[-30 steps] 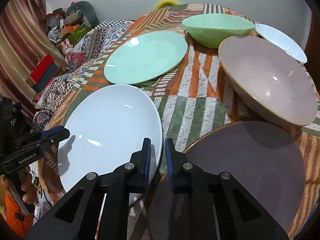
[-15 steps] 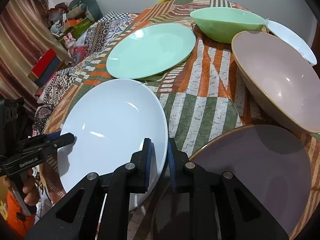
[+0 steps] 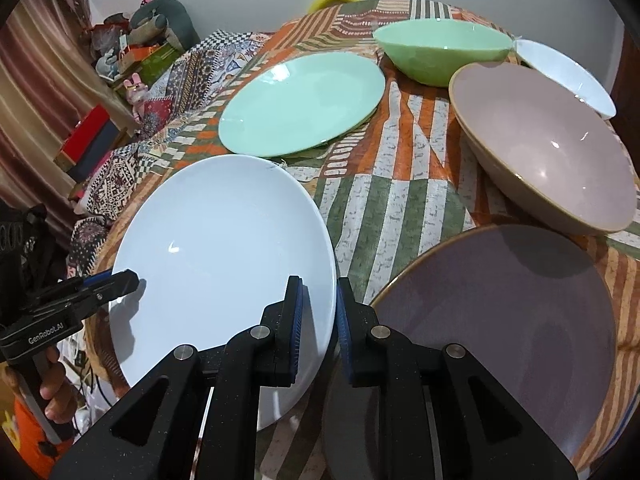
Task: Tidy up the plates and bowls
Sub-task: 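Lift the white plate with both grippers and tilt it upright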
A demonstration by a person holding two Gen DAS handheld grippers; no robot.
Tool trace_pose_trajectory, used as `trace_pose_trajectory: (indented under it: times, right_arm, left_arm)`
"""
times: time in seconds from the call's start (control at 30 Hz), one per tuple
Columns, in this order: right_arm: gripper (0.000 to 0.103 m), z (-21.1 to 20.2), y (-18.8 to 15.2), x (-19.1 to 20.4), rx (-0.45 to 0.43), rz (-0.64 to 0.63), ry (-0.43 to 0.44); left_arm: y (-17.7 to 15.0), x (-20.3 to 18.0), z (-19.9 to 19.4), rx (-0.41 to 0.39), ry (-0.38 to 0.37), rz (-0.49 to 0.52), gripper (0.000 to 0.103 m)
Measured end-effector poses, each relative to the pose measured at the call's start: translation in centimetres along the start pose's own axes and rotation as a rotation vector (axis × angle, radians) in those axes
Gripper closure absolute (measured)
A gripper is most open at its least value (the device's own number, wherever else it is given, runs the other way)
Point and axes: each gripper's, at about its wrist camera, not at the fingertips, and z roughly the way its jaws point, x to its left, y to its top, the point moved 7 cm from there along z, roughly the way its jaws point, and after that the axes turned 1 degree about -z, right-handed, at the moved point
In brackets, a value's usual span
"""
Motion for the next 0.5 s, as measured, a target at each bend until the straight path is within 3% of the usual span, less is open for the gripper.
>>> trace_pose_trajectory:
  times: [0.5]
  right_arm:
    - [0.086, -5.3, -0.5, -0.6, -0.116, 0.023, 0.002]
  left_arm:
    - [1.2, -4.9, -4.7, -0.094, -0.017, 0.063, 0.075]
